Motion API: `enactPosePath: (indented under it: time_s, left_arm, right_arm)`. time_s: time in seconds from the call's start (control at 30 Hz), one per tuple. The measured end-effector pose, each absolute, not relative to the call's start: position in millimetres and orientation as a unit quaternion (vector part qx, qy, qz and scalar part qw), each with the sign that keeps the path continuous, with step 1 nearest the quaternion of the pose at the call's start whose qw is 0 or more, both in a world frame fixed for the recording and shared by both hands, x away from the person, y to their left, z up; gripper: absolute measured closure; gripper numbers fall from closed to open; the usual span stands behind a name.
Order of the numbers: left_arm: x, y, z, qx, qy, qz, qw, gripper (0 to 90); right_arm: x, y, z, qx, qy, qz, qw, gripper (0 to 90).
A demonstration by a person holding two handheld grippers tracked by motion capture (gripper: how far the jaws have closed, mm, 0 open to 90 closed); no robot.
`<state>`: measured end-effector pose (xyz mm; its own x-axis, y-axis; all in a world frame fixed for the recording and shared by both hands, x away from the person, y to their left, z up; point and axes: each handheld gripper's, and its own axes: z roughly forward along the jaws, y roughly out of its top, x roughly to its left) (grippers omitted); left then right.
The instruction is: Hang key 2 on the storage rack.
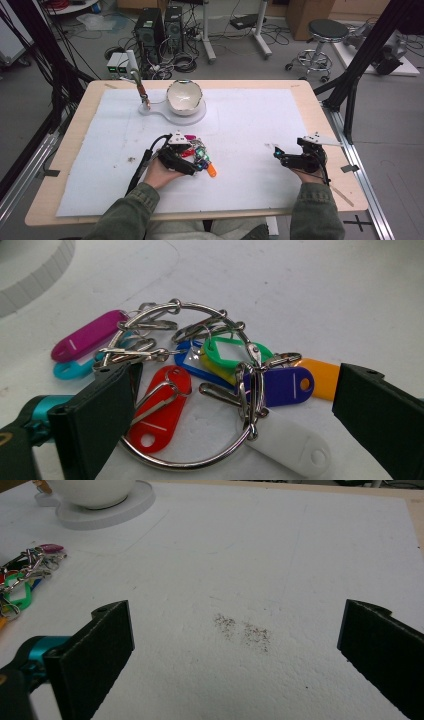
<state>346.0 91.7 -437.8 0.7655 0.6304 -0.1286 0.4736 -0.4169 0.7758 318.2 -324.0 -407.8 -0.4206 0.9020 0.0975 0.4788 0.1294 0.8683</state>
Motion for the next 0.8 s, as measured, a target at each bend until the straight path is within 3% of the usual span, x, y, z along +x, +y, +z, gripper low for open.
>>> enactPosePath:
  time_s: [0.4,0.5,0.57,0.67,0.8]
  left_arm:
    - [345.0,87.6,-439.4,0.846,0.322,0.095,0.415,31.5]
    - [344.4,85.7,-441.1,0.851,0.324,0.104,0.400,45.1]
    - [345.6,85.7,-442.5,0.853,0.326,0.092,0.397,60.6]
    - [344.5,88.4,-439.0,0.853,0.322,0.110,0.396,72.8]
    - [343.8,90.5,-436.8,0.854,0.320,0.117,0.394,78.4]
  right_arm:
    - [316.3,-325.0,-407.9,0.485,0.714,0.448,0.233,0.7]
    - [316.6,-324.6,-408.1,0.485,0.714,0.448,0.232,0.7]
    - [316.7,-324.3,-408.2,0.484,0.715,0.448,0.232,0.7]
    - [316.8,-324.5,-408.5,0.484,0.716,0.447,0.232,0.7]
    - [316.7,-325.0,-408.6,0.486,0.714,0.448,0.231,0.7]
